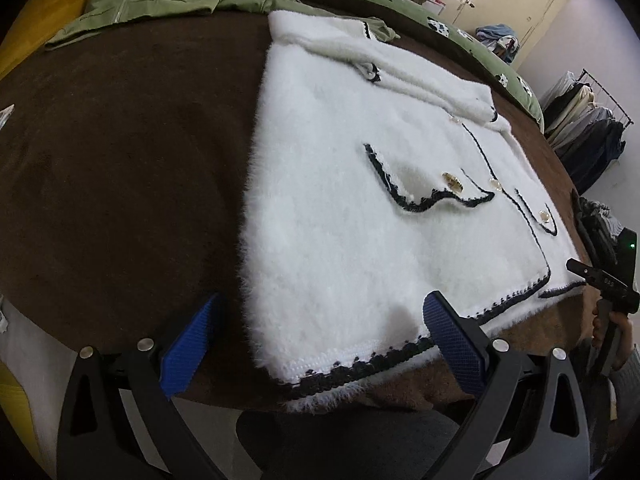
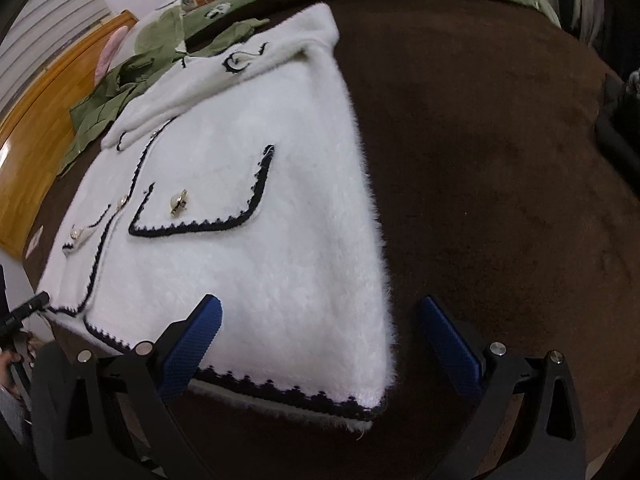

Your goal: Fold large clothes

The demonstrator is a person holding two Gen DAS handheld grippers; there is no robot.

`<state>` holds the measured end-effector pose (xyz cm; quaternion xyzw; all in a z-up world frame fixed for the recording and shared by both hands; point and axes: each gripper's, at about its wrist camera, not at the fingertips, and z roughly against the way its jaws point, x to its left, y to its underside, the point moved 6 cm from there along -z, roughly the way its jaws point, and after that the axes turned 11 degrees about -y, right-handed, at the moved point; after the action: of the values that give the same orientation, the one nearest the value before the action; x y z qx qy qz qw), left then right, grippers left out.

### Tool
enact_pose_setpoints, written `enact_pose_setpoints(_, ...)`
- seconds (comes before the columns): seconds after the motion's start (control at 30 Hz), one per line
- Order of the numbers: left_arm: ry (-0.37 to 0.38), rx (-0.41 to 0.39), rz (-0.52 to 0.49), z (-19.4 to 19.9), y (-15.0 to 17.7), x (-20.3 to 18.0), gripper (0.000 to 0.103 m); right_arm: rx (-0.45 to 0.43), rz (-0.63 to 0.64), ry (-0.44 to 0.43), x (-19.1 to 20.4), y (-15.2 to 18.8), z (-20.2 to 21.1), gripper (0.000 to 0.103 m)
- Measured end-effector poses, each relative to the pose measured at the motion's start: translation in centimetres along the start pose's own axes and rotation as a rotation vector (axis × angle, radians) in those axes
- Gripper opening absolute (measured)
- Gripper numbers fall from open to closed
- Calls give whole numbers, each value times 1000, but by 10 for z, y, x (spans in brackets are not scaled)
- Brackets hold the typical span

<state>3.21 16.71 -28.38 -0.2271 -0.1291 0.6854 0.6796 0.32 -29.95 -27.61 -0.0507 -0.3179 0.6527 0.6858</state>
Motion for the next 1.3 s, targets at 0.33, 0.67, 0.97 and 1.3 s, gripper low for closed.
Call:
enact_pose_setpoints(0.33, 132, -47, 40, 20, 3, -10, 94, 11, 51, -16, 16, 0, 7, 66)
enact_pose_setpoints(0.67, 56, -18, 33, 14, 5, -11, 46, 8, 38, -12, 13, -4, 12, 24)
enact_pose_setpoints(0.97, 49, -7, 46, 14, 4, -8, 23, -9, 13, -63, 15, -6, 15, 11)
enact_pose_setpoints(1.3, -15, -105, 91, 43, -26, -10, 20, -91, 17, -46, 30, -34, 47, 10)
